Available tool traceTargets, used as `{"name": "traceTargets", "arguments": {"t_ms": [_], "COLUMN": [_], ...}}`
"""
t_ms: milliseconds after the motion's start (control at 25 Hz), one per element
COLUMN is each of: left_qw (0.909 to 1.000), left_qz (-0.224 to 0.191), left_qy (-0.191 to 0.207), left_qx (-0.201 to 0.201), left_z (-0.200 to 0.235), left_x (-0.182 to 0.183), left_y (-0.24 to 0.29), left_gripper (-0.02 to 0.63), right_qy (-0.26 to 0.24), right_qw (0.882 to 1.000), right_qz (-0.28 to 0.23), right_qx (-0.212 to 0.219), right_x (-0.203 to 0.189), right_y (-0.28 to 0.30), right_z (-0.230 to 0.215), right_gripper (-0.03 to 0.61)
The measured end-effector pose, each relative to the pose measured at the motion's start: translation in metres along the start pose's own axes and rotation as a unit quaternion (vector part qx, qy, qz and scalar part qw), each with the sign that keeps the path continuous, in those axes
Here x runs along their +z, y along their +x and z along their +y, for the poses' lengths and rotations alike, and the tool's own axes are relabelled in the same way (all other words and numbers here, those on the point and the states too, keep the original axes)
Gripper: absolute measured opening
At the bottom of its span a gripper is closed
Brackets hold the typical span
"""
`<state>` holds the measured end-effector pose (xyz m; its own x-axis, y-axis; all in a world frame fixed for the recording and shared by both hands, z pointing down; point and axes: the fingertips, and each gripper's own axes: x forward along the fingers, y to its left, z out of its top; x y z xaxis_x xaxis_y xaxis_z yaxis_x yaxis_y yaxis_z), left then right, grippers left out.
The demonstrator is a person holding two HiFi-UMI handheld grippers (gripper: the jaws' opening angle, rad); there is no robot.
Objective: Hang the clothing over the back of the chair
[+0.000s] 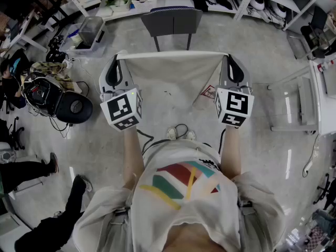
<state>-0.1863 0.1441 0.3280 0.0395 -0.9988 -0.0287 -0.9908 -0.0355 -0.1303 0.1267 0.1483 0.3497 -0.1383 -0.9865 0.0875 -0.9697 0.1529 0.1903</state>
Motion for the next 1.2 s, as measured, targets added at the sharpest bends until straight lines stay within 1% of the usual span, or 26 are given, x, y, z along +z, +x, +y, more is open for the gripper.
{"name": "traceTargets", "arguments": {"t_ms": [280,480,800,960,1200], "left_qw": [1.0,0.9999,0.9996,0.9995,0.9992], "left_qz": [-0.005,-0.01,-0.021,-0.026,-0.03], "left_qy": [-0.003,-0.011,-0.012,-0.011,-0.007], "left_qx": [-0.003,-0.005,-0.011,-0.015,-0.025], "left_z": [0.004,0.01,0.018,0.028,0.044], "left_x": [0.003,0.007,0.01,0.009,0.009], "left_y": [0.001,0.002,0.002,0.004,0.011], "left_gripper": [0.015,0.015,0.015,0.015,0.015], "right_qy": [-0.004,0.016,0.014,0.022,0.007], "right_qw": [1.0,1.0,1.0,0.999,0.999], "right_qz": [-0.004,-0.012,-0.02,-0.026,-0.033], "right_qx": [-0.004,0.003,-0.005,-0.006,-0.014], "right_x": [0.005,0.014,0.017,0.02,0.026], "right_y": [0.0,-0.002,-0.004,-0.002,0.005], "right_z": [0.002,0.007,0.013,0.023,0.037], "right_gripper": [0.008,0.009,0.009,0.009,0.009]}}
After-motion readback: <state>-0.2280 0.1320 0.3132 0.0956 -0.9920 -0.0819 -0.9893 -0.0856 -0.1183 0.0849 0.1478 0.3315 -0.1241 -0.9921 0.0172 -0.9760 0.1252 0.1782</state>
